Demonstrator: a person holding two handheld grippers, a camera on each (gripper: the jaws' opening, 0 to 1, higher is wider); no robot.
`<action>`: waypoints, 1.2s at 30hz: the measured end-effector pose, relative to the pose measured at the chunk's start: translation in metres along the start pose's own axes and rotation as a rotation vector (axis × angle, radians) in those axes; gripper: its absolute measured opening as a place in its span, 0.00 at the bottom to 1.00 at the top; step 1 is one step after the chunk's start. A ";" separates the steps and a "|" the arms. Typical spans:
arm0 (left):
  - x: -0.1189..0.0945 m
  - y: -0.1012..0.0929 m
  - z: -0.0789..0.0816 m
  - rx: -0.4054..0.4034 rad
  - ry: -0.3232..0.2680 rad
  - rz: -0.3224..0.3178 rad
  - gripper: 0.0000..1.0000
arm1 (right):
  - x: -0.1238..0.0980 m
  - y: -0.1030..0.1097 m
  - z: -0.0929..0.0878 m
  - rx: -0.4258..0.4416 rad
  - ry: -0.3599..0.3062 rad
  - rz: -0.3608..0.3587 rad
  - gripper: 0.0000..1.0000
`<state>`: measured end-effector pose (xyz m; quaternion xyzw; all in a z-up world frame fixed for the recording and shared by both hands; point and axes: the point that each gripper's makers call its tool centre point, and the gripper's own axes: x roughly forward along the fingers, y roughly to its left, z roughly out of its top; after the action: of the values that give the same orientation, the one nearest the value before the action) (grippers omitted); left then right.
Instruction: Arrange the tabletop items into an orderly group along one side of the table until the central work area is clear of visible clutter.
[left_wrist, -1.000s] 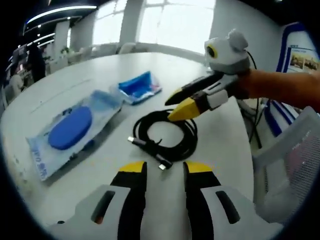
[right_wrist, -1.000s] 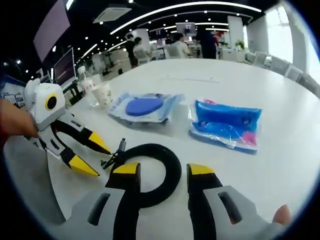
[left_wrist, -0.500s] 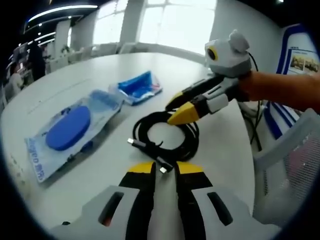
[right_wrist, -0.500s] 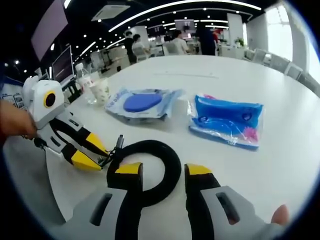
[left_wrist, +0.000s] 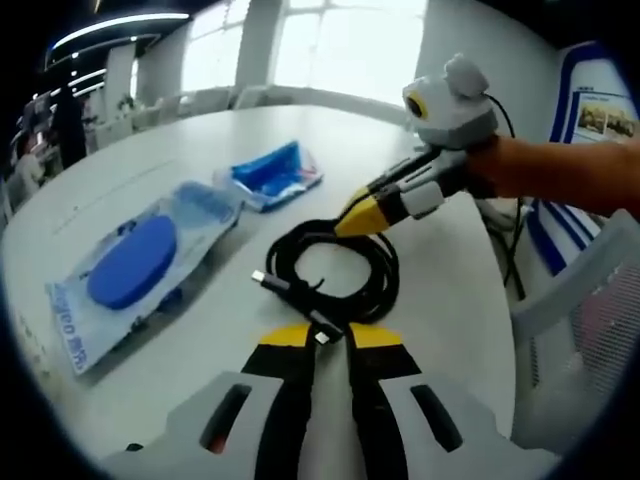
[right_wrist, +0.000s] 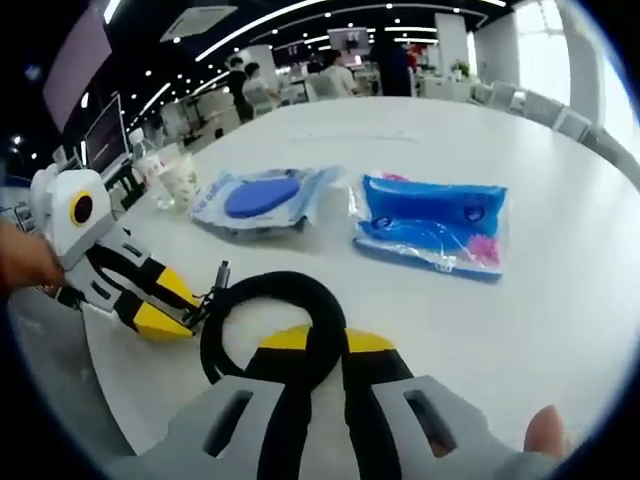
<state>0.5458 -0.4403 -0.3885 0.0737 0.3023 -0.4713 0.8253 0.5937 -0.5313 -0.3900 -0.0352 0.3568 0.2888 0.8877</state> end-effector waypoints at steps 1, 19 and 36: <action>0.001 0.000 0.001 0.002 0.000 0.000 0.10 | 0.000 -0.001 0.002 0.008 -0.005 0.000 0.10; 0.009 0.014 0.010 0.014 0.014 0.008 0.09 | 0.004 -0.011 0.005 0.042 -0.016 -0.012 0.10; 0.010 0.012 0.011 0.023 0.008 -0.003 0.12 | 0.003 -0.012 0.006 0.007 -0.030 -0.021 0.16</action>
<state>0.5644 -0.4452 -0.3872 0.0845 0.3002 -0.4757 0.8225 0.6060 -0.5383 -0.3894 -0.0313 0.3443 0.2788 0.8960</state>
